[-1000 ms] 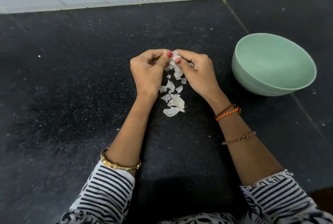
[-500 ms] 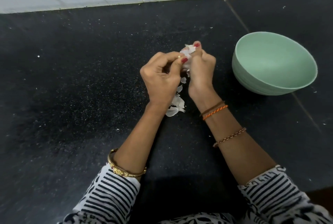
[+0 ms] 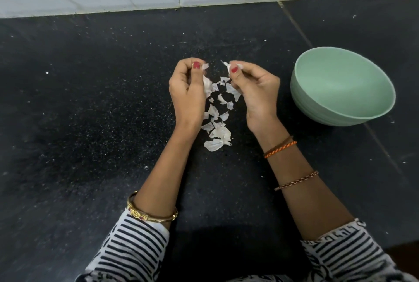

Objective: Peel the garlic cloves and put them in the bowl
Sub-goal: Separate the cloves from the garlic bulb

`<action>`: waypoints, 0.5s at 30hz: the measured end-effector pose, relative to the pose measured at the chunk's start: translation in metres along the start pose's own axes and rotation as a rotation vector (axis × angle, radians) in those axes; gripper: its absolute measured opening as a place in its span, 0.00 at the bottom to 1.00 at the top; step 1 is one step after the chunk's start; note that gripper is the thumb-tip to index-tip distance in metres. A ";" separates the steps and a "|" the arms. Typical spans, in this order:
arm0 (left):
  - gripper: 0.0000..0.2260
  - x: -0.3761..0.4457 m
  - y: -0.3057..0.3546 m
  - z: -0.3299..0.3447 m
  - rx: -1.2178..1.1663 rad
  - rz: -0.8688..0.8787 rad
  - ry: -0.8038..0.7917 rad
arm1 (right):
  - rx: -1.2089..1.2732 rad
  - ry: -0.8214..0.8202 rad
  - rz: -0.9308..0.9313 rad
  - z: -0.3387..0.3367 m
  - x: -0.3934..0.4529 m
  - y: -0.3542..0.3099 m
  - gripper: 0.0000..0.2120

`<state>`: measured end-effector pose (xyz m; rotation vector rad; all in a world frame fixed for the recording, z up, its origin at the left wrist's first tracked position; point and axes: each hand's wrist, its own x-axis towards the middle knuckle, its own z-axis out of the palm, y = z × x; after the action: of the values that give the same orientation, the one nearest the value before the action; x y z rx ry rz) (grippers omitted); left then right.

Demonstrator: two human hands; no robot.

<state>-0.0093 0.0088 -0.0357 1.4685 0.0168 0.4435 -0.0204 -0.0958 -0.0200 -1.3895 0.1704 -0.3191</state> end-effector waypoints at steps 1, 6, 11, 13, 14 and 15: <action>0.07 0.000 0.001 0.001 -0.001 -0.035 -0.017 | 0.009 -0.004 0.011 0.000 0.000 0.001 0.08; 0.07 0.000 0.003 0.000 -0.013 -0.153 -0.115 | 0.068 -0.040 0.043 0.000 0.000 0.003 0.10; 0.03 0.001 0.006 -0.005 -0.006 -0.063 -0.263 | -0.020 -0.119 -0.002 0.003 -0.002 0.004 0.08; 0.03 0.002 0.006 -0.007 0.001 -0.044 -0.267 | -0.111 -0.131 -0.072 0.003 -0.002 0.005 0.07; 0.04 0.003 0.006 -0.008 0.003 -0.051 -0.257 | -0.148 -0.137 -0.108 0.002 -0.002 0.005 0.07; 0.04 0.004 0.006 -0.009 -0.003 -0.063 -0.250 | -0.176 -0.145 -0.134 0.002 -0.002 0.006 0.07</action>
<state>-0.0100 0.0188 -0.0300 1.5070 -0.1360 0.2068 -0.0209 -0.0928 -0.0253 -1.5961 -0.0153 -0.3195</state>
